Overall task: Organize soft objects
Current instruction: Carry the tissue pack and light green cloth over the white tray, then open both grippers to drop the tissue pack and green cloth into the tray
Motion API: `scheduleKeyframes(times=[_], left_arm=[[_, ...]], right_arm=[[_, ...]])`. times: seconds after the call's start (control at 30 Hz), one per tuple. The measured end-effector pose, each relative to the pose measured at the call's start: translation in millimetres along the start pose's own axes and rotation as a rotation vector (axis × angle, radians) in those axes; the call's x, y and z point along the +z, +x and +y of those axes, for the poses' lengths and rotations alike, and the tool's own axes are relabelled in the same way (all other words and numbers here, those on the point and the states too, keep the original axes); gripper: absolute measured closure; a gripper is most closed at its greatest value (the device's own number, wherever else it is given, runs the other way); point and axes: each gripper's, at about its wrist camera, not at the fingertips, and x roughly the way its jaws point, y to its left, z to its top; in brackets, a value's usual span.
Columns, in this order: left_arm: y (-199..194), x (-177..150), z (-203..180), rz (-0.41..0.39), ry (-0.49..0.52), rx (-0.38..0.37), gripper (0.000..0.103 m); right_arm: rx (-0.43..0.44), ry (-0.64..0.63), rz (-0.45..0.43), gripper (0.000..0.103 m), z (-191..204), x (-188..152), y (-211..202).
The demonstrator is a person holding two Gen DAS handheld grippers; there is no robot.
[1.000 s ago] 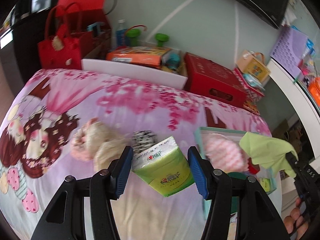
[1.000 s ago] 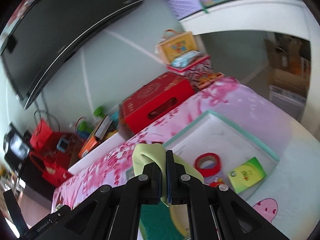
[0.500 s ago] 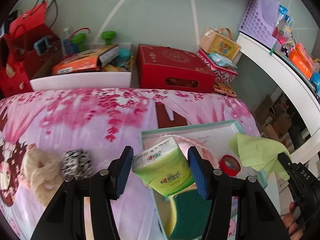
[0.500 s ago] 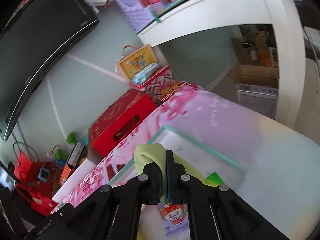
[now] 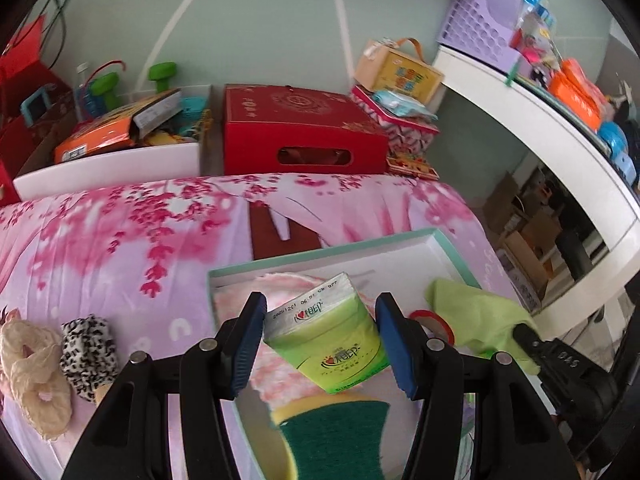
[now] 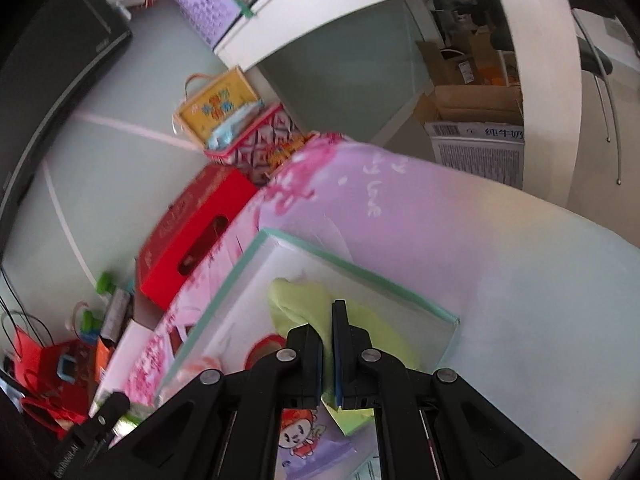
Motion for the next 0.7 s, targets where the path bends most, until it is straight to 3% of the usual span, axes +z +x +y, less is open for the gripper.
scheduleKeyframes(times=[0.23,0.43,0.6,0.7], left_arm=[[19.2,-6.1,-22.7,0.051,0.056,-0.003,0.045],[31.4,-12.4,-22.3,0.088,0.043,-0.004,0.043],[31.0,-15.2,-17.0,0.104,0.016,-0.012,0.024],[28.8,-17.4,-13.6,0.108,-0.003,-0.013,0.024]], right_arm=[[-0.042,-0.103,0.106,0.098,15.1,-12.3,19.2],[-0.073,-0.148,0.161,0.095,21.9,-17.6,26.3],[-0.085,-0.172,0.2,0.094,26.6,-19.1,28.9],[-0.081,-0.186,0.208,0.084,30.7,-19.4,27.8]])
